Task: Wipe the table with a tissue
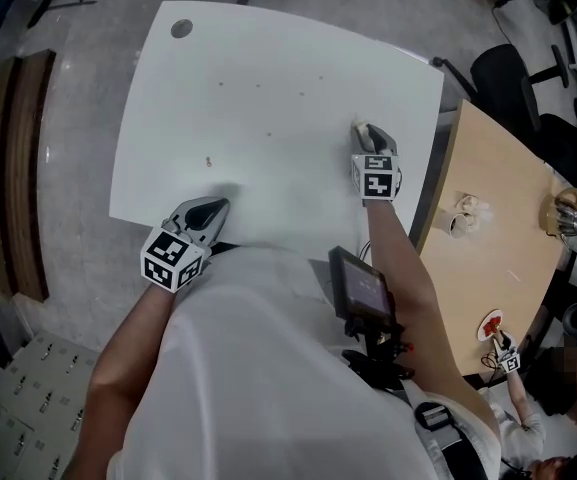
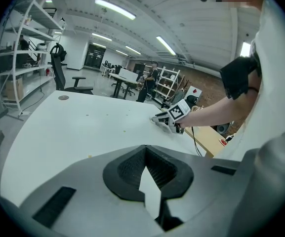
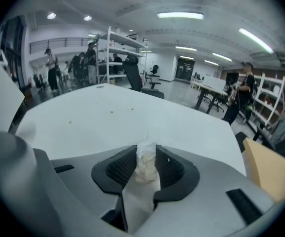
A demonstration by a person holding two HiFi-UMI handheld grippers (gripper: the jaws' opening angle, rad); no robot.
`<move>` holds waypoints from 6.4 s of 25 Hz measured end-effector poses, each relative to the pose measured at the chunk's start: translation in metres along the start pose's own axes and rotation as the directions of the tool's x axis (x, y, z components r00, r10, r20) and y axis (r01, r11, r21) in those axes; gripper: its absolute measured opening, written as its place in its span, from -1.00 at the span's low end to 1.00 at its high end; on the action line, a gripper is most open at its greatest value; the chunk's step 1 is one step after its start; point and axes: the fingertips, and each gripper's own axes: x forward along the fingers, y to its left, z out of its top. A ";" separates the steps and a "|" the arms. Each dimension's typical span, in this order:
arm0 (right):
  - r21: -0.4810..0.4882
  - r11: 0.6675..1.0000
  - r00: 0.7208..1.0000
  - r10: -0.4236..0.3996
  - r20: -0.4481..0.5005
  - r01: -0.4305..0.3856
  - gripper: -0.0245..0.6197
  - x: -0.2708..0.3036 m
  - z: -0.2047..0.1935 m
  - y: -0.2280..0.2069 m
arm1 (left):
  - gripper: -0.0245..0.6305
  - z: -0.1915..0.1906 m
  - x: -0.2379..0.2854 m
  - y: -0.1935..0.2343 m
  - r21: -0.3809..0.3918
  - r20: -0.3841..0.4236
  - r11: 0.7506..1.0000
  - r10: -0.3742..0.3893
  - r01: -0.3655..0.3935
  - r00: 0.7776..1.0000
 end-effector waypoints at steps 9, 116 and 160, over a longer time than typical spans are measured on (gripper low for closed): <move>0.499 0.867 0.984 -0.083 0.156 -0.006 -0.56 -0.058 -0.016 -0.059 | -0.91 0.007 0.003 -0.006 0.045 -0.007 0.999 -0.020 0.020 1.000; -0.188 0.972 0.983 0.157 0.096 -0.137 -0.56 0.072 0.085 0.068 | -0.91 -0.014 -0.063 0.063 -0.146 0.081 0.974 0.188 -0.175 0.979; -0.115 0.961 0.951 0.268 0.157 -0.252 -0.57 0.028 0.061 0.119 | -0.91 0.000 -0.046 0.048 -0.022 0.075 0.999 0.042 -0.040 0.996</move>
